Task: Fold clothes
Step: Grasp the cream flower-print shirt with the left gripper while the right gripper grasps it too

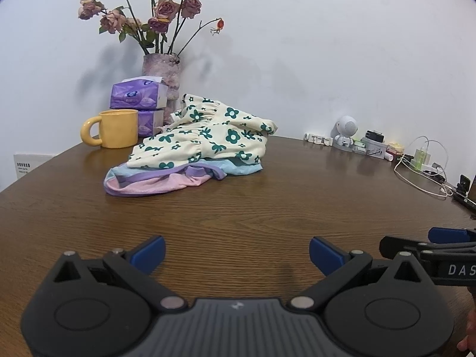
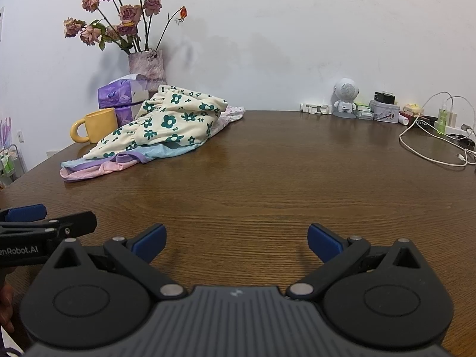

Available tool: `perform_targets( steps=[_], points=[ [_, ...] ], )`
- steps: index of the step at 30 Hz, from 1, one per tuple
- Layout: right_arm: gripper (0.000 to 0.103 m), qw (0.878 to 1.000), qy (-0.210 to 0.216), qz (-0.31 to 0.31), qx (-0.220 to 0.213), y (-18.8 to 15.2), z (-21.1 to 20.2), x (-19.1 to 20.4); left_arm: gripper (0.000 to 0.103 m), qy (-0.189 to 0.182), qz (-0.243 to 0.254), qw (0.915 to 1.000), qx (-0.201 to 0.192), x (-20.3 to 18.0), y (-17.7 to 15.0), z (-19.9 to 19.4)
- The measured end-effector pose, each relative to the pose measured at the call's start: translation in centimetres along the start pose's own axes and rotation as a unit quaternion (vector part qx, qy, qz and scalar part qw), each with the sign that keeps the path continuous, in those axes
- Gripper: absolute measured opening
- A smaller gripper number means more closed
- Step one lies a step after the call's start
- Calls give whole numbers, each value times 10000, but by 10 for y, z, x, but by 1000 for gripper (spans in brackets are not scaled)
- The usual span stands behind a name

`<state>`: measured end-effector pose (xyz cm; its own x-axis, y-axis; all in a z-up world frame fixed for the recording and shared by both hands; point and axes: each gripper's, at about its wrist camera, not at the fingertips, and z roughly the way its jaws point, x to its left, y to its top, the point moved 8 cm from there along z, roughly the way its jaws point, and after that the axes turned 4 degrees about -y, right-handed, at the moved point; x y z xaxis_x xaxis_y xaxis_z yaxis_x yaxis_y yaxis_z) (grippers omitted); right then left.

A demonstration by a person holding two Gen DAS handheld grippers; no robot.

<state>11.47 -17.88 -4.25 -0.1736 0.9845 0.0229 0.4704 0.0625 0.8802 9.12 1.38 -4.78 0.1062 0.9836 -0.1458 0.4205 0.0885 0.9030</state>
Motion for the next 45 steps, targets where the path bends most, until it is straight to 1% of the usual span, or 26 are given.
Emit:
perform_targets(
  steps=[2,5,8,11,13,16,20,22,25,27,31,32,33,35,36,37,38,39,40,41,42,43,44,45],
  points=[
    [103,10000,48,-45,42,1,2,2,103,-44,-29,10000,-12,3,5,0],
    [103,9995,227,-170,140,9,4,6,103,-61,-128,9999,-94,11,19,-4],
    [103,9986,382,-345,121,30,2,12,103,-4,-192,9992,-351,24,52,-10],
    [103,9966,592,-573,86,62,5,24,103,249,-13,9981,-562,38,87,-7],
    [103,9940,736,-796,157,83,13,37,103,445,118,9980,-431,50,109,7],
    [103,9902,947,-991,272,116,33,60,103,518,90,9985,-129,66,132,36],
    [103,9888,793,-1254,133,160,75,83,103,621,46,9977,257,86,150,87],
    [103,9895,615,-1309,32,182,104,90,103,654,69,9973,325,91,158,110],
    [103,9942,342,-1015,119,208,150,81,103,591,289,9970,408,94,175,147],
    [103,9970,410,-574,322,227,186,72,103,577,440,9963,450,95,188,174],
    [99,9956,674,-182,630,260,251,66,103,595,606,9955,431,97,205,230],
    [99,9948,682,-253,711,264,267,70,103,571,619,9953,478,97,206,243],
    [97,9937,686,-388,799,266,283,76,103,515,674,9949,537,97,205,256],
    [90,9914,600,-724,907,265,315,87,103,403,785,9939,655,96,203,282],
    [81,9896,591,-841,1003,263,329,94,103,397,842,9934,665,96,201,289],
    [70,9880,625,-874,1106,260,341,98,101,392,900,9929,676,96,199,296],
    [64,9863,663,-899,1210,256,352,103,93,374,889,9930,685,96,197,301],
    [50,9858,712,-865,1250,254,360,105,88,234,823,9939,692,96,196,303],
    [32,9854,762,-825,1283,252,367,107,73,92,757,9946,698,96,194,304],
    [24,9856,865,-713,1269,251,368,107,54,-116,668,9949,741,96,193,305],
    [15,9856,972,-594,1251,252,369,107,45,-393,563,9945,795,94,193,303],
    [11,9854,1079,-474,1232,252,369,107,33,-555,465,9939,836,94,193,301],
    [8,9860,1140,-409,1147,255,366,105,17,-610,425,9940,807,94,195,298],
    [4,9866,1197,-348,1056,258,363,103,12,-560,480,9945,738,93,198,293]
  ],
)
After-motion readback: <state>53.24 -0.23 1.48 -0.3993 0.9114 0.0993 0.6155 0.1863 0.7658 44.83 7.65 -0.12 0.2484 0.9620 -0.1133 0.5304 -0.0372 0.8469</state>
